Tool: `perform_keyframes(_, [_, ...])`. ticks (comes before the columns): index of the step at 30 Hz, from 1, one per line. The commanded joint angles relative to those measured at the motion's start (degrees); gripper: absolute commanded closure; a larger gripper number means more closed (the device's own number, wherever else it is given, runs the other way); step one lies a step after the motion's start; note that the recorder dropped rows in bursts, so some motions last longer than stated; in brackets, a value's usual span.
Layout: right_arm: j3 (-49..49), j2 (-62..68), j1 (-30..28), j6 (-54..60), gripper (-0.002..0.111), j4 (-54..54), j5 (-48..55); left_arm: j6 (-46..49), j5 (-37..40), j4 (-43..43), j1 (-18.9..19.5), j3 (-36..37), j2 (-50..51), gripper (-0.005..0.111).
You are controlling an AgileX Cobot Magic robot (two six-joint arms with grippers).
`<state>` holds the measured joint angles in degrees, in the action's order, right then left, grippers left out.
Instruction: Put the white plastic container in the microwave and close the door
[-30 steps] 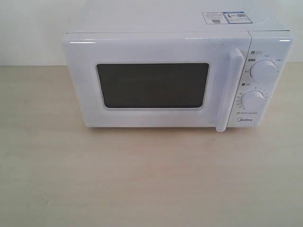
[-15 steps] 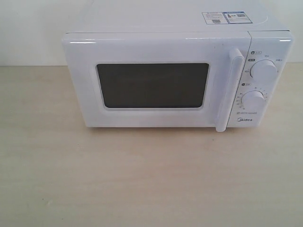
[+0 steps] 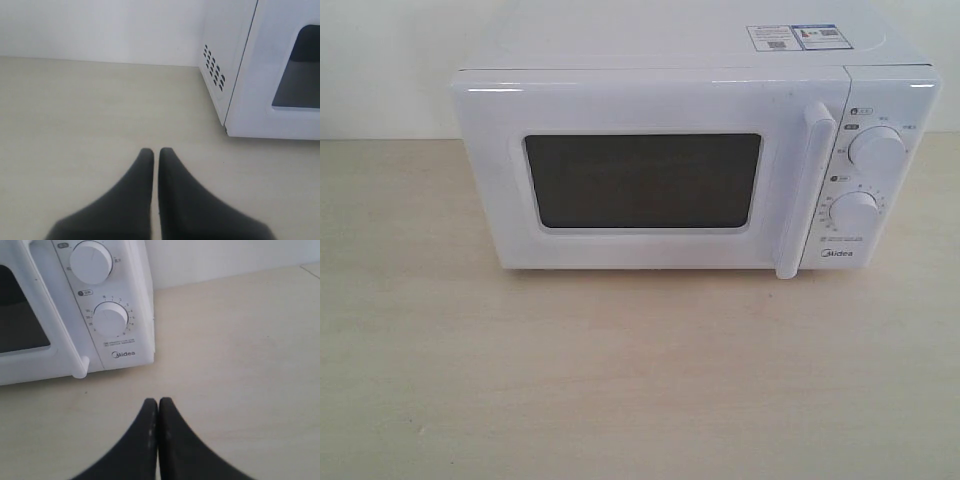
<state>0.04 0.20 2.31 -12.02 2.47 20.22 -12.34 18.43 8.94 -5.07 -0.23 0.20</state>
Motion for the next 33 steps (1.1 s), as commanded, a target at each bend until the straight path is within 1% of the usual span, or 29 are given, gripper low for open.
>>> perform_keyframes(1, [-0.04, -0.20, 1.03, 0.11, 0.108, -0.06, -1.14, -0.10, -0.40, -0.43, -0.18, 0.23, -0.20, 0.102])
perform_keyframes(33, [-0.04, -0.20, 1.03, 0.11, 0.108, -0.17, -1.79, -0.10, -0.40, -0.43, -0.18, 0.23, -0.20, 0.102])
